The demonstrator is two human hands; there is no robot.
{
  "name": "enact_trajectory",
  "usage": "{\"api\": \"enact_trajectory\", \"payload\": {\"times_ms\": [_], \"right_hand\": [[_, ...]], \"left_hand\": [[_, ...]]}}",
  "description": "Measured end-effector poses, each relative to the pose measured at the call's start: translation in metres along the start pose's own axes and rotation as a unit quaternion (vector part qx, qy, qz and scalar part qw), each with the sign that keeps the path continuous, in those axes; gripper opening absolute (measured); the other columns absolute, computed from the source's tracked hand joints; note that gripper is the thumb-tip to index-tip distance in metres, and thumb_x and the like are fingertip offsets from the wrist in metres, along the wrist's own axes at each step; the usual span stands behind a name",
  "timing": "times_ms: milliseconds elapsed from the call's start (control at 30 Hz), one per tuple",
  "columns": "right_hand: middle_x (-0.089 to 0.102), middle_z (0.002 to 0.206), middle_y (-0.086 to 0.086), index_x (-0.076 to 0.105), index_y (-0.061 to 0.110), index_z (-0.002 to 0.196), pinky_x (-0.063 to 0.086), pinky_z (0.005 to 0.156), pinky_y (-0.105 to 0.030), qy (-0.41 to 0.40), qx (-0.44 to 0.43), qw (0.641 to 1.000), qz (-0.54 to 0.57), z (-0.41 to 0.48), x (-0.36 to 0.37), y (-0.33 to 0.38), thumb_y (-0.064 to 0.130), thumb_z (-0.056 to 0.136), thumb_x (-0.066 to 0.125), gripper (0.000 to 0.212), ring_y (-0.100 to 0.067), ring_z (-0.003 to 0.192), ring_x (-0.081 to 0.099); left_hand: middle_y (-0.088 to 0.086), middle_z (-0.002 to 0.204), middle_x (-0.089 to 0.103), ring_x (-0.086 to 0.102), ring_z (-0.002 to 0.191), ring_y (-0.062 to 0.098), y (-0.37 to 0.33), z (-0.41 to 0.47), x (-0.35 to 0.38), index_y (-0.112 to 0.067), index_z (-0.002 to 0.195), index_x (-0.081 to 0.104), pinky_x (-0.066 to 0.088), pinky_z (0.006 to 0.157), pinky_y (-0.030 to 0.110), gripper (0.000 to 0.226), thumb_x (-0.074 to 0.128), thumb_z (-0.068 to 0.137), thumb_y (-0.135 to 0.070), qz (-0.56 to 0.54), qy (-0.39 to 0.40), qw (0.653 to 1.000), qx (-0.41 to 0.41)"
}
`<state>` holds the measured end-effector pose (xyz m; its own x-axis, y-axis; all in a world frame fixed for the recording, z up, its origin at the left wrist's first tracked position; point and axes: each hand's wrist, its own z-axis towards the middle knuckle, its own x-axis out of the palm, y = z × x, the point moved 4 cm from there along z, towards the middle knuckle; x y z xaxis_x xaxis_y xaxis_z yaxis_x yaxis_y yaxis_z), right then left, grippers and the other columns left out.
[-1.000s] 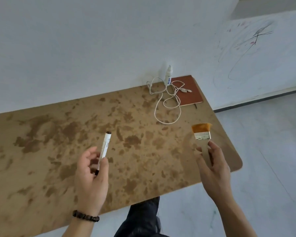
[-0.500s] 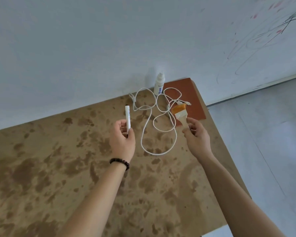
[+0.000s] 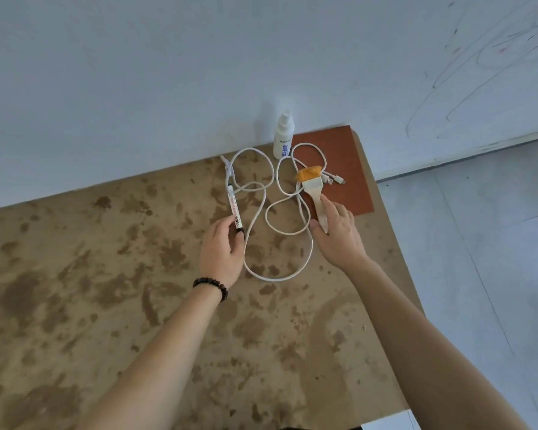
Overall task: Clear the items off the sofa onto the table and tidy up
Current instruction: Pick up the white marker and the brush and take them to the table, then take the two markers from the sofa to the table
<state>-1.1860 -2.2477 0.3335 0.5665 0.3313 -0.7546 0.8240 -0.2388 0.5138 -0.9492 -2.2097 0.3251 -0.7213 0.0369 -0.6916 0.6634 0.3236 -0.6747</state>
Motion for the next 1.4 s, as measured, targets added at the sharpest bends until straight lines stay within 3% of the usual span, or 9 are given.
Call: {"api": "enact_trajectory", "payload": {"times_ms": [133, 367, 500, 567, 700, 800, 1033, 1233, 1400], "right_hand": [[0.026, 0.158, -0.005, 0.021, 0.018, 0.154, 0.023, 0.117, -0.044, 0.007, -0.007, 1.0, 0.019, -0.022, -0.032, 0.023, 0.039, 0.1, 0.046, 0.064, -0.025, 0.146, 0.017], [0.05, 0.137, 0.01, 0.043, 0.025, 0.144, 0.039, 0.106, -0.029, -0.052, -0.155, 0.98, 0.11, -0.12, -0.105, 0.065, 0.037, 0.098, 0.053, 0.048, -0.013, 0.132, 0.044], [0.058, 0.117, 0.025, 0.051, 0.037, 0.132, 0.045, 0.085, -0.014, -0.031, -0.234, 0.943, 0.233, -0.2, -0.129, 0.066, 0.031, 0.095, 0.06, 0.038, -0.008, 0.113, 0.06], [0.063, 0.111, 0.023, 0.053, 0.043, 0.125, 0.047, 0.083, -0.01, -0.007, -0.264, 0.921, 0.287, -0.237, -0.133, 0.057, 0.028, 0.094, 0.062, 0.035, -0.004, 0.107, 0.061], [0.065, 0.109, 0.017, 0.055, 0.037, 0.127, 0.051, 0.079, -0.012, 0.044, -0.292, 0.897, 0.328, -0.284, -0.123, 0.028, 0.027, 0.09, 0.062, 0.038, -0.004, 0.102, 0.063], [0.064, 0.111, 0.013, 0.052, 0.033, 0.13, 0.05, 0.076, -0.009, 0.107, -0.287, 0.902, 0.305, -0.307, -0.096, 0.012, 0.018, 0.092, 0.063, 0.042, -0.007, 0.104, 0.063], [0.061, 0.115, 0.014, 0.049, 0.048, 0.119, 0.053, 0.077, -0.013, 0.28, -0.357, 0.856, 0.25, -0.403, -0.026, 0.049, 0.017, 0.091, 0.065, 0.044, 0.002, 0.099, 0.062], [0.06, 0.113, 0.015, 0.048, 0.04, 0.122, 0.05, 0.075, -0.008, 0.338, -0.442, 0.805, 0.207, -0.521, 0.035, 0.093, 0.018, 0.09, 0.066, 0.043, 0.005, 0.095, 0.062], [0.059, 0.116, 0.016, 0.049, 0.03, 0.131, 0.05, 0.083, -0.012, 0.375, -0.5, 0.768, 0.144, -0.64, 0.116, 0.098, 0.017, 0.089, 0.068, 0.048, -0.004, 0.108, 0.06]], "left_hand": [[0.0, 0.143, 0.048, 0.044, 0.131, 0.016, -0.021, -0.025, -0.045, -0.015, 0.141, 0.044, 0.034, 0.106, 0.026, 0.044, 0.046, 0.1, -0.03, -0.025, -0.034, 0.999, -0.001], [-0.008, 0.132, 0.053, 0.05, 0.121, 0.007, -0.057, -0.153, -0.14, -0.022, 0.14, 0.042, 0.045, 0.101, 0.033, 0.046, 0.051, 0.097, -0.037, -0.074, -0.18, 0.981, -0.001], [-0.013, 0.125, 0.056, 0.053, 0.117, 0.003, -0.074, -0.274, -0.162, -0.022, 0.137, 0.044, 0.045, 0.094, 0.017, 0.046, 0.055, 0.094, -0.032, -0.149, -0.287, 0.946, -0.031], [-0.012, 0.125, 0.058, 0.054, 0.117, 0.002, -0.075, -0.336, -0.161, -0.019, 0.137, 0.046, 0.045, 0.091, 0.013, 0.046, 0.057, 0.093, -0.025, -0.171, -0.345, 0.921, -0.054], [-0.012, 0.117, 0.06, 0.057, 0.111, 0.002, -0.058, -0.454, -0.144, -0.02, 0.129, 0.05, 0.048, 0.087, 0.022, 0.037, 0.057, 0.092, -0.022, -0.17, -0.465, 0.857, -0.14], [-0.004, 0.115, 0.062, 0.059, 0.108, 0.006, -0.047, -0.538, -0.125, -0.027, 0.125, 0.048, 0.05, 0.083, 0.014, 0.035, 0.057, 0.092, -0.019, -0.154, -0.531, 0.809, -0.203], [0.001, 0.117, 0.063, 0.059, 0.107, 0.015, -0.04, -0.708, -0.091, -0.017, 0.13, 0.047, 0.045, 0.085, 0.026, 0.038, 0.058, 0.093, -0.013, -0.14, -0.625, 0.69, -0.337], [-0.005, 0.116, 0.063, 0.059, 0.103, 0.003, -0.009, -0.838, -0.066, -0.024, 0.129, 0.047, 0.044, 0.081, 0.023, 0.039, 0.058, 0.093, -0.018, -0.155, -0.697, 0.592, -0.374], [-0.01, 0.112, 0.063, 0.058, 0.099, -0.01, 0.038, -0.959, -0.043, -0.027, 0.126, 0.047, 0.044, 0.079, 0.016, 0.037, 0.059, 0.093, -0.016, -0.186, -0.732, 0.524, -0.395]]}}
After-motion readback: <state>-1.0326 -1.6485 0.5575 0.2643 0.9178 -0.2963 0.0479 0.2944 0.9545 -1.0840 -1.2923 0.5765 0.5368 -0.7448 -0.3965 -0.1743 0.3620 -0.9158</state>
